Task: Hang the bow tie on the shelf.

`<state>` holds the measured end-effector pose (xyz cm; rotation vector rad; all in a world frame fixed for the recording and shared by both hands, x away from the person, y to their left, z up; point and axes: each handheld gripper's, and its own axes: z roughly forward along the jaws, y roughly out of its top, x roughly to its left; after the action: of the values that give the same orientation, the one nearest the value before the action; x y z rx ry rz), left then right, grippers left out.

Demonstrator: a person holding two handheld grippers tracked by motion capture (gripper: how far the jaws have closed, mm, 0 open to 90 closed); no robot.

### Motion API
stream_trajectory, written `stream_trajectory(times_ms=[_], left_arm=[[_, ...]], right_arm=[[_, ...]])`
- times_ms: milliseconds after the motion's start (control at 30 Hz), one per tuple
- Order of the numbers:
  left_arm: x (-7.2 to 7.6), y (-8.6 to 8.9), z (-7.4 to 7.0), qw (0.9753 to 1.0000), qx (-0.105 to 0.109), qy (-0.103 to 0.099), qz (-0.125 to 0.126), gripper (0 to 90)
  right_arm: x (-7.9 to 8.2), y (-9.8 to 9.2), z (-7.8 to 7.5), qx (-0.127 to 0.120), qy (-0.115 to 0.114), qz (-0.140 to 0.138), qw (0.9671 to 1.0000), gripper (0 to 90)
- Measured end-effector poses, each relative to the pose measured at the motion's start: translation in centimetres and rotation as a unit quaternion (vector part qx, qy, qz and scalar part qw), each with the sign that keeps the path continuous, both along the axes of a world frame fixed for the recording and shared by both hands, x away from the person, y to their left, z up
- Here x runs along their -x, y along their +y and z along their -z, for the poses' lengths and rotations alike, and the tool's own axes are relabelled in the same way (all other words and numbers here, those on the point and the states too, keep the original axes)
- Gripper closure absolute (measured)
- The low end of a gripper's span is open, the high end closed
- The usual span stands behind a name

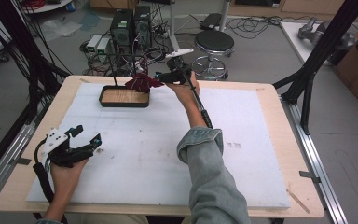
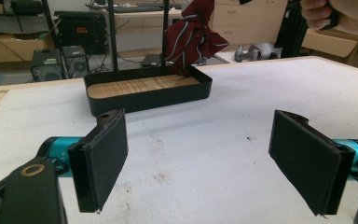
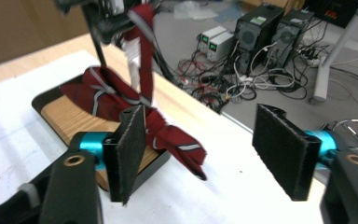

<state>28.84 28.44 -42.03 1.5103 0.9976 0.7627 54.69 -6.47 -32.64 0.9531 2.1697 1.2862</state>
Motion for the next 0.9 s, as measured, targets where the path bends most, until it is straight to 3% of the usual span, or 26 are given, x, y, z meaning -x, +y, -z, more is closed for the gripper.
stream_trajectory(times_ms=[233,500,900], left_arm=[[-0.2,0.0,0.1,1.0000,0.000,0.002,0.000,19.8],[-0.4,-0.3,0.1,1.0000,-0.001,0.000,0.004,19.8],[-0.4,-0.5,0.1,1.0000,-0.003,-0.001,0.005,19.8]], right_arm=[[0.6,-2.4,-1.5,-0.035,-0.013,0.011,0.9992,21.0],[1.9,-5.6,-3.4,-0.068,-0.040,0.031,0.9964,15.4],[4.5,-11.1,-4.9,-0.087,-0.066,0.065,0.9919,11.8]])
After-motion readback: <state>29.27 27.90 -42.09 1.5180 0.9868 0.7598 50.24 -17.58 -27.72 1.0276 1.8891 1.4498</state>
